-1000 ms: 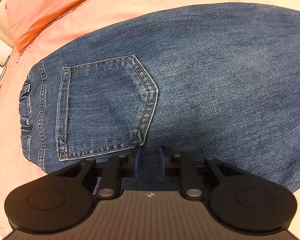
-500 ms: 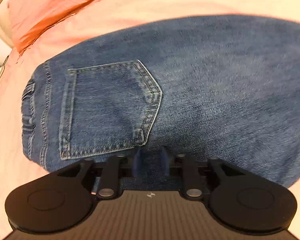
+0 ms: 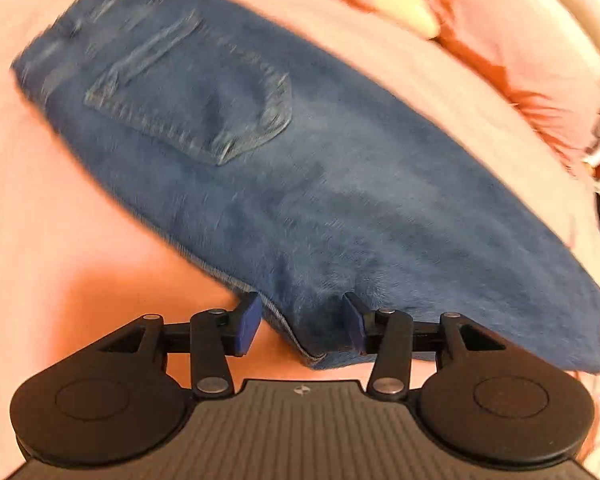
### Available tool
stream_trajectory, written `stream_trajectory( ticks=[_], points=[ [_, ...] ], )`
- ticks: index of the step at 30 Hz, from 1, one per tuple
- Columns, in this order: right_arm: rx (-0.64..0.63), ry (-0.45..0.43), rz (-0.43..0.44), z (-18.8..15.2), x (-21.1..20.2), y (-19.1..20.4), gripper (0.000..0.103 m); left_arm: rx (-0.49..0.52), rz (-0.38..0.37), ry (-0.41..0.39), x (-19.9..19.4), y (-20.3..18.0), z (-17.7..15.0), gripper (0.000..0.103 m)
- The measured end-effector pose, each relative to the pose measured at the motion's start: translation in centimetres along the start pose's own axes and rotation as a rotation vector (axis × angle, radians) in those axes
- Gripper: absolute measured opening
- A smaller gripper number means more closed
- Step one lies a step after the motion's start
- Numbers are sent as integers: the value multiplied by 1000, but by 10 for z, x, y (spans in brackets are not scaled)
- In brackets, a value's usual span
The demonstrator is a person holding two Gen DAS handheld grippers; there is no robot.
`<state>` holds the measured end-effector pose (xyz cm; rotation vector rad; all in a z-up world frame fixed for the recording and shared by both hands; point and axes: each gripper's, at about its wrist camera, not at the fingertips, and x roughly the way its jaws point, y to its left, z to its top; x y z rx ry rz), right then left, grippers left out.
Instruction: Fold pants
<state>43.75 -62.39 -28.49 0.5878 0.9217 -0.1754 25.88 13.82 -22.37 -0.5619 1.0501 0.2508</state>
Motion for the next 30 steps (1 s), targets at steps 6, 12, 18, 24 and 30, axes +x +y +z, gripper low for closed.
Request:
stream_trajectory(
  ticks=[6,12,18,24,30],
  points=[
    [-53,8,-23,-5,-4,10,36,142,118,33,19,-20,-5,55],
    [-28,1,-2,1,-7,8,36,359,249,77,10,-58,12,53],
    [66,-14,44,16,-3,-7,36,514,203,2,-19,-97,36,52],
    [206,4,99,23,22,-28,36,655,44,21,7,-158,45,51],
    [296,50,142,17,54,-41,37,834,-51,60,59,-232,32,47]
  ],
)
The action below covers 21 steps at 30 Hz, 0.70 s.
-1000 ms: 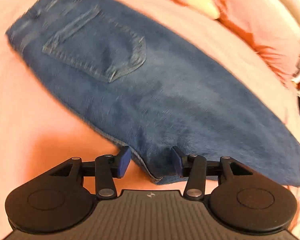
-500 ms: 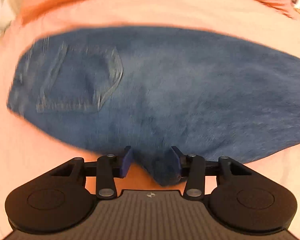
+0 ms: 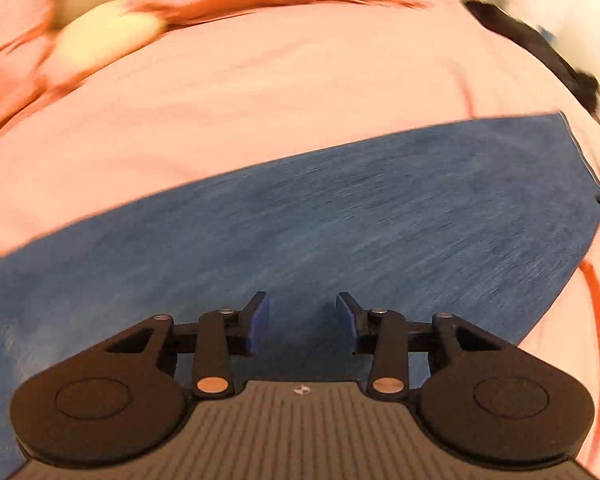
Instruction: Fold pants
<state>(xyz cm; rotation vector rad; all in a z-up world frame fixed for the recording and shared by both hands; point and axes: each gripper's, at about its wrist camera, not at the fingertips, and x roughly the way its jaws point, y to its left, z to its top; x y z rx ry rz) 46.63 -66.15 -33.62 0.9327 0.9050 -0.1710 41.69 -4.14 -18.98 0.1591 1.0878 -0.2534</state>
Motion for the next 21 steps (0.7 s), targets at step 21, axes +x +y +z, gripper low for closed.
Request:
stream_trajectory(
  ticks=[21],
  points=[
    [-43,-28,-3,3,5,4,6,24,60,-36,107,-74,115,38]
  ],
)
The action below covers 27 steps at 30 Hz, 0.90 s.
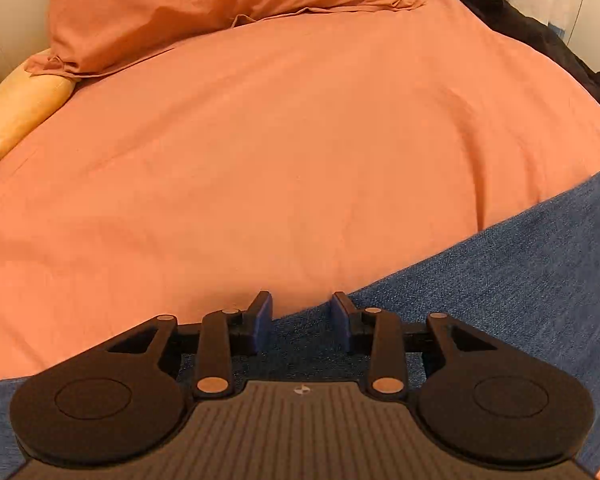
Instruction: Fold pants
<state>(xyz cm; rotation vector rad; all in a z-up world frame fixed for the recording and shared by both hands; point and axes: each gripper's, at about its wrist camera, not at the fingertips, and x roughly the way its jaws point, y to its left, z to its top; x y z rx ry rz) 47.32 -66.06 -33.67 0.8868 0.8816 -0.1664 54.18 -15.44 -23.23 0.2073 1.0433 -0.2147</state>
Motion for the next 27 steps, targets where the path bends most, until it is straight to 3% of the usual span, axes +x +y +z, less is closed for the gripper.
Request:
stream_trajectory(
  ticks=[3,10,14,18,20,24,27],
  points=[
    [0,6,-13,2,1,2,6,43,0,-14,-24,-5,-5,34],
    [-5,-19,20,1,-5,2,5,219,-194,40,-75,-29,-61,24],
    [-25,-47,71,2,-20,4,3,248,-183,62,-68,-39,-81,22],
    [-80,-68,58,3,-33,22,3,173,-178,106,-40,-37,-82,22],
    [-126,-83,50,3,-39,35,3,200,-163,101,-36,-40,-82,22],
    [-214,-98,30,6,-55,60,3,216,-153,84,-50,-43,-84,18],
    [-256,-97,21,8,-65,72,3,248,-225,57,-76,-43,-100,19]
  ],
)
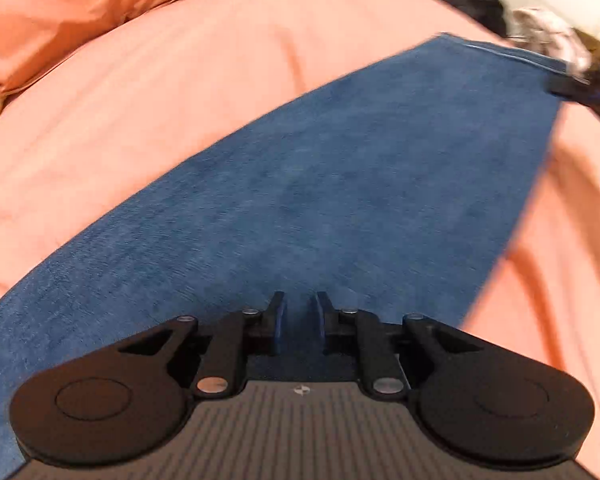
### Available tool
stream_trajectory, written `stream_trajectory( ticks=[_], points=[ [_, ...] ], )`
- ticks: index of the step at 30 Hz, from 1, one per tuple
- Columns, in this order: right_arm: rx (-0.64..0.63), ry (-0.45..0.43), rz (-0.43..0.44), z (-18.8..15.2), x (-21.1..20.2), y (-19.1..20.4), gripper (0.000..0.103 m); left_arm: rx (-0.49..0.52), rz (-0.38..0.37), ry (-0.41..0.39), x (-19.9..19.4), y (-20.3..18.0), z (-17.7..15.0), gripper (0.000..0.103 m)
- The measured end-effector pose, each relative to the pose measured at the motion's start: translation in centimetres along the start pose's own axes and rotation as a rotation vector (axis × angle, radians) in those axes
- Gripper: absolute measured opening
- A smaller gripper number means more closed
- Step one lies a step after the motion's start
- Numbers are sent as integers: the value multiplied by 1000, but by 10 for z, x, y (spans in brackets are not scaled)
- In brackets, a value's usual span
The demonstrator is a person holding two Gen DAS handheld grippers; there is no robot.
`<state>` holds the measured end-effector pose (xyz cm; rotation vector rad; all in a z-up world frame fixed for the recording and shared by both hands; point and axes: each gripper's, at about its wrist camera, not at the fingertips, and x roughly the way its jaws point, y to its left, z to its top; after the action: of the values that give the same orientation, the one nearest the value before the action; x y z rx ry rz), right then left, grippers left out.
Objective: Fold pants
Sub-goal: 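Lift the hem with the right gripper and fold it over toward the waistband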
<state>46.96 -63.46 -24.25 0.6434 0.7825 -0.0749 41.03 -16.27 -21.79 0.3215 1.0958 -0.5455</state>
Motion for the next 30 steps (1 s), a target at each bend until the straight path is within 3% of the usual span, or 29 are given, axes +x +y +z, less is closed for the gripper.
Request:
stream_trajectory(
  ticks=[5,10,14,18,23,30],
  points=[
    [-82,-20,7,6,-16,22,3,15,-39,19,3,-12,-21,19],
    [-195,-54,29,4,-41,67,3,-90,-72,6,12,0,-34,18],
    [-354,-106,55,0,-74,122,3,-84,-89,-18,-15,13,-47,19],
    [-489,-124,69,-11,-99,187,3,-70,-50,-60,-51,31,-74,19],
    [-663,-121,86,-46,-118,281,3,-106,45,-94,-94,75,-105,19],
    [-874,-54,89,-131,-105,408,3,-194,127,-141,-152,127,-151,19]
  ],
)
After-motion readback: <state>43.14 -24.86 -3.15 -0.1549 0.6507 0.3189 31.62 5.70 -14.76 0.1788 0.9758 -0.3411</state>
